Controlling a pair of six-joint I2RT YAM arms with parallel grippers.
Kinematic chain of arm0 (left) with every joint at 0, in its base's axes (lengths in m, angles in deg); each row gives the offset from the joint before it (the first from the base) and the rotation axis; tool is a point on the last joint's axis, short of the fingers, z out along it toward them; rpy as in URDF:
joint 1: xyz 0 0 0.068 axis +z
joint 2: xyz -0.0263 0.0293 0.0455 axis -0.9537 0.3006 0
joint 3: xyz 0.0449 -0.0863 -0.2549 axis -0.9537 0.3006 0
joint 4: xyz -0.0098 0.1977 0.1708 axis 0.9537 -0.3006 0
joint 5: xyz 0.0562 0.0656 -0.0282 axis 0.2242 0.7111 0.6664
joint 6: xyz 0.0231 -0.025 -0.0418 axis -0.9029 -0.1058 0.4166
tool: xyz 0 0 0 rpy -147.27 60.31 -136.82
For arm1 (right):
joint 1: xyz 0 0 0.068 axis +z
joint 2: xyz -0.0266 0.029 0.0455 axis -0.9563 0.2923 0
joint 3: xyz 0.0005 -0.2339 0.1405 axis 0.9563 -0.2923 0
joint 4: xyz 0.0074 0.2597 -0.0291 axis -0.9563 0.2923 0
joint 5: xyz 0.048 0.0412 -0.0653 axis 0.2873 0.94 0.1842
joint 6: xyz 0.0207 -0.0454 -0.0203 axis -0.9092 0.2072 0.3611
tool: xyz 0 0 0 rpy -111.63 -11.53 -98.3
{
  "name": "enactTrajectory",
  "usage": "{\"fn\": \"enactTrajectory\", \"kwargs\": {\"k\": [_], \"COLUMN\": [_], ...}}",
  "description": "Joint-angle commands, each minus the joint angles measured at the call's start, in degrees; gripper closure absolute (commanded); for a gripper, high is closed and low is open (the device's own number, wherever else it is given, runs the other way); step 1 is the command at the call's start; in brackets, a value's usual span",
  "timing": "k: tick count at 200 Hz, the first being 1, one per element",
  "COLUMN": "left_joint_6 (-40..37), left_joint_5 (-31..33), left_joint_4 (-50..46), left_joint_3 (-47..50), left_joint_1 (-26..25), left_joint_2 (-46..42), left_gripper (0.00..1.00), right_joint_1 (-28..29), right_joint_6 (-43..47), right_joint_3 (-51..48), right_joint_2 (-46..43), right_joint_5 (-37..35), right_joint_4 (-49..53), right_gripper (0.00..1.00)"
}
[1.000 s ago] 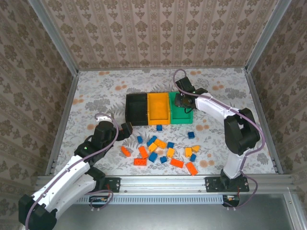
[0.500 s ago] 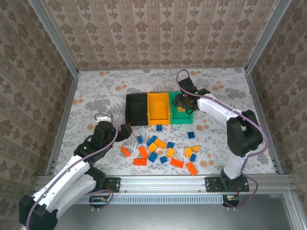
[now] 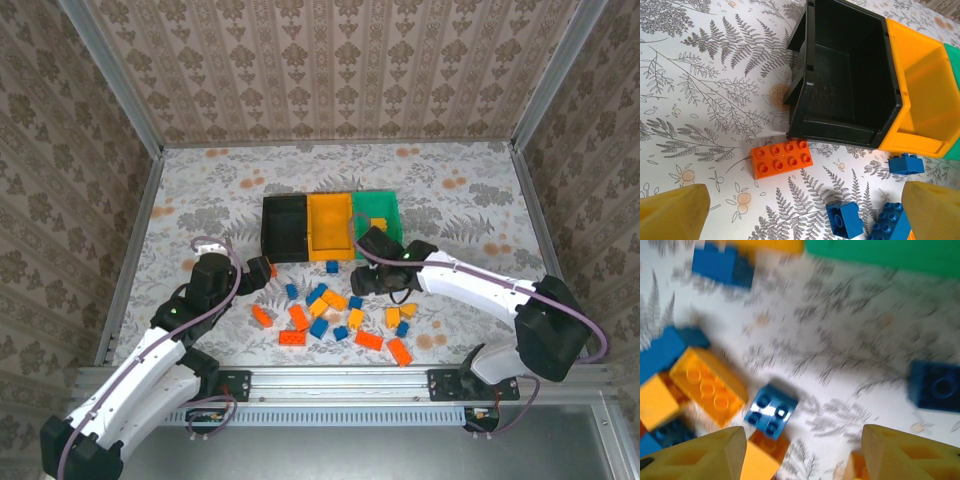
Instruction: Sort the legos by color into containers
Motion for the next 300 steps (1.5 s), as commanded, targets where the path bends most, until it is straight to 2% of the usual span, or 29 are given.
{"fn": "enactTrajectory", "kwargs": {"k": [1, 23, 65, 90, 112, 137, 160, 195, 300], "left_joint_6": [0.19, -0.01, 0.02, 0.02, -0.07, 0.19, 0.28, 0.10, 0.36], "left_joint_5": [-1.38, -1.75, -2.54, -3.22, -3.68, -3.90, -4.19, -4.56, -5.63], "left_joint_4": [0.25, -0.55, -0.98, -1.37, -1.67, -1.15, -0.95, -1.85, -2.35], "left_joint_3": [0.09, -0.09, 0.45, 0.58, 0.60, 1.28, 1.41, 0.99, 1.32], "left_joint_1": [0.51, 0.60, 0.77, 0.86, 1.04, 1.38, 1.81, 2.52, 3.54], "left_joint_2": [-0.48, -0.71, -1.02, -1.17, -1.17, -1.09, -0.93, -1.00, -1.53], "left_gripper": [0.00, 0.00, 0.00, 0.00, 0.00, 0.00, 0.00, 0.00, 0.00], "right_joint_1": [4.33, 7.51, 11.46, 11.82, 12.53, 13.72, 17.05, 20.37, 20.88], "right_joint_6": [-2.55, -3.57, 0.30, 0.94, 1.34, 1.66, 1.16, 0.30, 0.65], "right_joint_3": [-0.67, -1.13, 2.30, 4.55, 2.99, 0.27, 0.20, 1.94, 6.66], "right_joint_2": [1.57, 2.00, 4.77, 6.99, 5.38, 3.55, 3.37, 6.50, 15.50], "right_joint_5": [1.03, 0.91, -0.35, -0.16, -0.22, 2.56, 3.79, 8.05, -0.19], "right_joint_4": [0.74, -1.39, -2.55, 1.08, 3.85, 5.23, 5.50, 3.74, 3.69], "right_gripper": [0.35, 0.33, 0.30, 0.30, 0.30, 0.30, 0.29, 0.30, 0.33]}}
